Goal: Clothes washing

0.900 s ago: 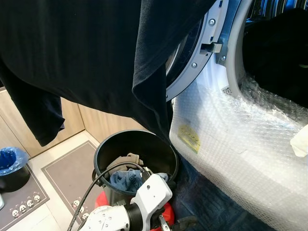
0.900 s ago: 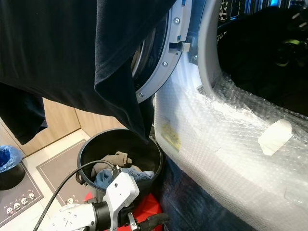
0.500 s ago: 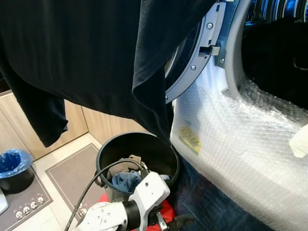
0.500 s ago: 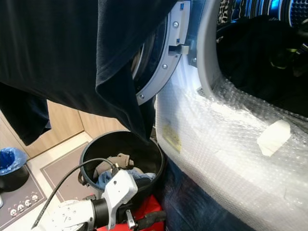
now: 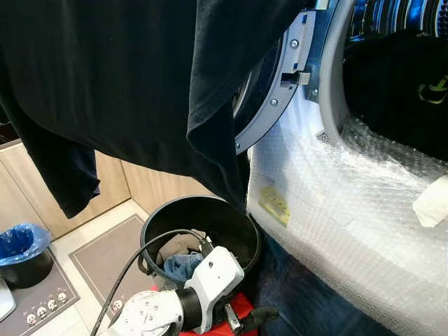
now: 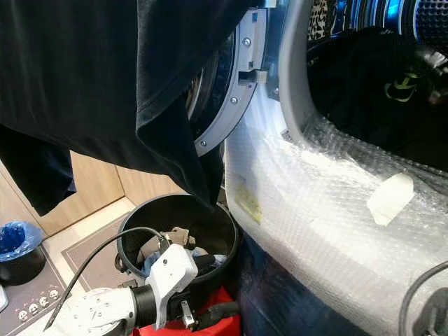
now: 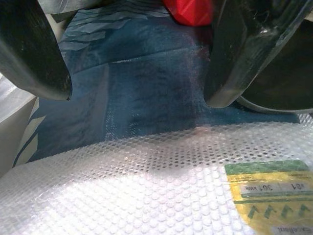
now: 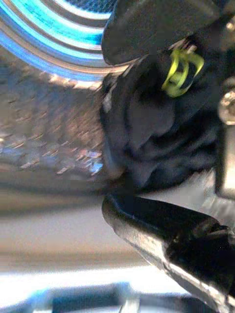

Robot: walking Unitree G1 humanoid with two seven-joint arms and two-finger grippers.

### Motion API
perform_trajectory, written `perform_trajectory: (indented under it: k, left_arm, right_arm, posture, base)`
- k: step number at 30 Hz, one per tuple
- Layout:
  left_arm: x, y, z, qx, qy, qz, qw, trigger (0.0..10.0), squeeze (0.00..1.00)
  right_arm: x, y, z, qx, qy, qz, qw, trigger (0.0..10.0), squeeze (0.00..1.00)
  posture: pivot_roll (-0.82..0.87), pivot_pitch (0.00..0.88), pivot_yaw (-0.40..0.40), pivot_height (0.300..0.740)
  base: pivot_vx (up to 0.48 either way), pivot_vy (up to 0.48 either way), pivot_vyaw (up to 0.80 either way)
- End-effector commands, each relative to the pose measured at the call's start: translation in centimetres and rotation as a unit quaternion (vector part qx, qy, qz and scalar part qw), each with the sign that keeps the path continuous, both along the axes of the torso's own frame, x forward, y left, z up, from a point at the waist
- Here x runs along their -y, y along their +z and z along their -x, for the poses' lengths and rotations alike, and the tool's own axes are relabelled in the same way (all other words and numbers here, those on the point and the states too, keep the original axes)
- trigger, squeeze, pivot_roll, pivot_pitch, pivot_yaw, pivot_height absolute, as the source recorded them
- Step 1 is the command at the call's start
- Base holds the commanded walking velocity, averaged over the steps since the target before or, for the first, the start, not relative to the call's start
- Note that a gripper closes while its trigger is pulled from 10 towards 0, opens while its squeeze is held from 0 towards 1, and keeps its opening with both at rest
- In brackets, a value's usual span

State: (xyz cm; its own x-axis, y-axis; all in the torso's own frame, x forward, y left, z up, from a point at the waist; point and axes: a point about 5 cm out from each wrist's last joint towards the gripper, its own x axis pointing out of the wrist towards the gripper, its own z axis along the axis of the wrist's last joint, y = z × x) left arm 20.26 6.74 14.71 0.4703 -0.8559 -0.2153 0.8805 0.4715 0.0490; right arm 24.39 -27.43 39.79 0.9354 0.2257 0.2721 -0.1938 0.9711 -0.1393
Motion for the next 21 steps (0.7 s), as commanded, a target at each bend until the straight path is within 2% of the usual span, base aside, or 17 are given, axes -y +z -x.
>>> perform_trajectory:
  k: [1, 3, 5, 7, 10, 12, 13, 14, 16, 19, 20, 21]
  left_arm:
    - [-0.2, 0.0, -0.3, 0.007, 0.004, -0.009, 1.0, 10.0, 0.0]
    - [-0.4, 0.1, -0.7, 0.021, 0.02, -0.013, 0.999, 10.0, 0.0]
    - [-0.5, 0.1, -0.8, 0.029, 0.026, -0.016, 0.999, 10.0, 0.0]
    - [-0.6, 0.0, -1.0, 0.05, 0.03, -0.025, 0.998, 10.0, 0.0]
    - [-0.7, 0.1, -1.0, 0.065, 0.033, -0.027, 0.997, 10.0, 0.0]
    - [-0.7, -0.2, -0.8, 0.061, 0.016, -0.028, 0.998, 10.0, 0.0]
    - [-0.7, -0.2, -0.8, 0.061, 0.016, -0.028, 0.998, 10.0, 0.0]
    - [-0.9, -0.5, -0.7, 0.072, 0.003, -0.044, 0.996, 10.0, 0.0]
    - [-1.2, -1.2, -0.3, 0.065, -0.017, -0.067, 0.995, 10.0, 0.0]
    - [-1.5, -1.8, 0.2, 0.057, -0.039, -0.082, 0.994, 10.0, 0.0]
    - [-1.5, -1.8, 0.2, 0.057, -0.039, -0.082, 0.994, 10.0, 0.0]
    - [-2.0, -2.5, 0.6, 0.035, -0.053, -0.087, 0.994, 10.0, 0.0]
  right_arm:
    - [-0.2, 0.1, 0.8, 0.019, 0.012, -0.011, 1.0, 10.0, 0.0]
    - [-1.9, -1.5, 2.1, 0.047, 0.111, -0.022, 0.992, 10.0, 0.0]
    - [-2.3, -2.2, 2.3, 0.037, 0.147, -0.036, 0.988, 10.0, 0.0]
    - [-3.1, -4.4, 3.2, 0.029, 0.21, -0.051, 0.976, 10.0, 0.0]
    - [-3.9, -6.1, 3.9, 0.012, 0.248, -0.056, 0.967, 10.0, 0.0]
    - [-4.6, -8.0, 4.9, -0.002, 0.307, -0.076, 0.949, 10.0, 0.0]
    - [-4.6, -8.0, 4.9, -0.002, 0.307, -0.076, 0.949, 10.0, 0.0]
    - [-4.7, -9.3, 5.3, -0.016, 0.328, -0.089, 0.94, 10.0, 0.0]
    - [-4.6, -11.0, 5.7, -0.053, 0.343, -0.104, 0.932, 10.0, 0.0]
    - [-4.5, -12.8, 6.2, -0.092, 0.358, -0.12, 0.921, 10.0, 0.0]
    - [-4.5, -12.8, 6.2, -0.092, 0.358, -0.12, 0.921, 10.0, 0.0]
    - [-4.6, -14.7, 6.7, -0.139, 0.377, -0.134, 0.906, 10.0, 0.0]
  posture:
    - [-0.15, 0.0, -0.022, 0.74]
    - [-0.15, 0.0, -0.019, 0.74]
    - [-0.14, 0.0, -0.016, 0.74]
    - [-0.13, 0.0, -0.01, 0.74]
    - [-0.13, 0.0, -0.007, 0.74]
    - [-0.12, 0.0, -0.001, 0.74]
    - [-0.12, 0.0, -0.001, 0.74]
    - [-0.12, 0.0, 0.002, 0.74]
    - [-0.12, 0.0, 0.004, 0.74]
    - [-0.12, 0.0, 0.004, 0.74]
    - [-0.12, 0.0, 0.004, 0.74]
    - [-0.11, 0.0, 0.004, 0.74]
  base:
    - [0.0, 0.0, 0.0]
    - [0.0, 0.0, 0.0]
    - [0.0, 0.0, 0.0]
    - [0.0, 0.0, 0.0]
    - [0.0, 0.0, 0.0]
    - [0.0, 0.0, 0.0]
    - [0.0, 0.0, 0.0]
    - [0.0, 0.0, 0.0]
    - [0.0, 0.0, 0.0]
    - [0.0, 0.0, 0.0]
    - [0.0, 0.0, 0.0]
    - [0.0, 0.0, 0.0]
